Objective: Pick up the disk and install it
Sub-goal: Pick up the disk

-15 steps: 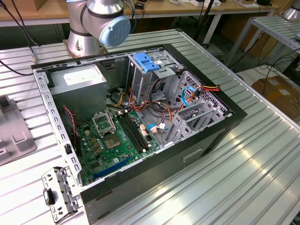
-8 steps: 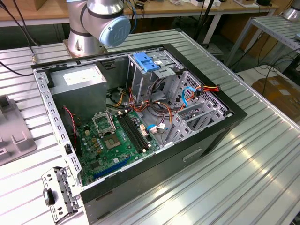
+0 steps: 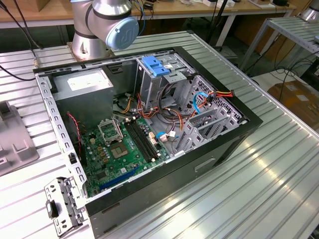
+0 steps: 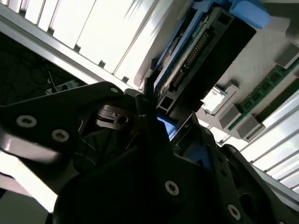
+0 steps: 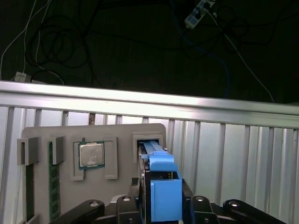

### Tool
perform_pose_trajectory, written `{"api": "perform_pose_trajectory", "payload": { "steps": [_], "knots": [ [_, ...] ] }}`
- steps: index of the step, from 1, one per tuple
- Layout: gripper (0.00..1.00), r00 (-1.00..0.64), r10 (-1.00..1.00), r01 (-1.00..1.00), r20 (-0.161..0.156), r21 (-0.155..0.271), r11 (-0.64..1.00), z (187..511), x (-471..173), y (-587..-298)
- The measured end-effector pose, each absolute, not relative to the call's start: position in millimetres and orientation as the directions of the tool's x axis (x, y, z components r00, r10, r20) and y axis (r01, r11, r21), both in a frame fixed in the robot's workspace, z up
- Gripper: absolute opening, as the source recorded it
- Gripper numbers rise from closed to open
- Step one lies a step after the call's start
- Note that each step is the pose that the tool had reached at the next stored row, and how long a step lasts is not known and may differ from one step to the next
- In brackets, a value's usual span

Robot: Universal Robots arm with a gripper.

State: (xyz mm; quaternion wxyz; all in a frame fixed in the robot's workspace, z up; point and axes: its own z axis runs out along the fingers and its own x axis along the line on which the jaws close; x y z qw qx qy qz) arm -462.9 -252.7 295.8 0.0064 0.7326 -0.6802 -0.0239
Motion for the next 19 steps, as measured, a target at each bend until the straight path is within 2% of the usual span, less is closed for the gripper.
{"api": "perform_pose_trajectory", "payload": {
  "steps": [1, 19],
  "knots": [
    [0.37, 0.073, -0.997, -0.996, -0.026, 0.042, -0.075, 295.8, -462.9, -252.7],
    [0.37, 0.073, -0.997, -0.996, -0.027, 0.042, -0.075, 296.6, -462.9, -252.7]
  ]
}}
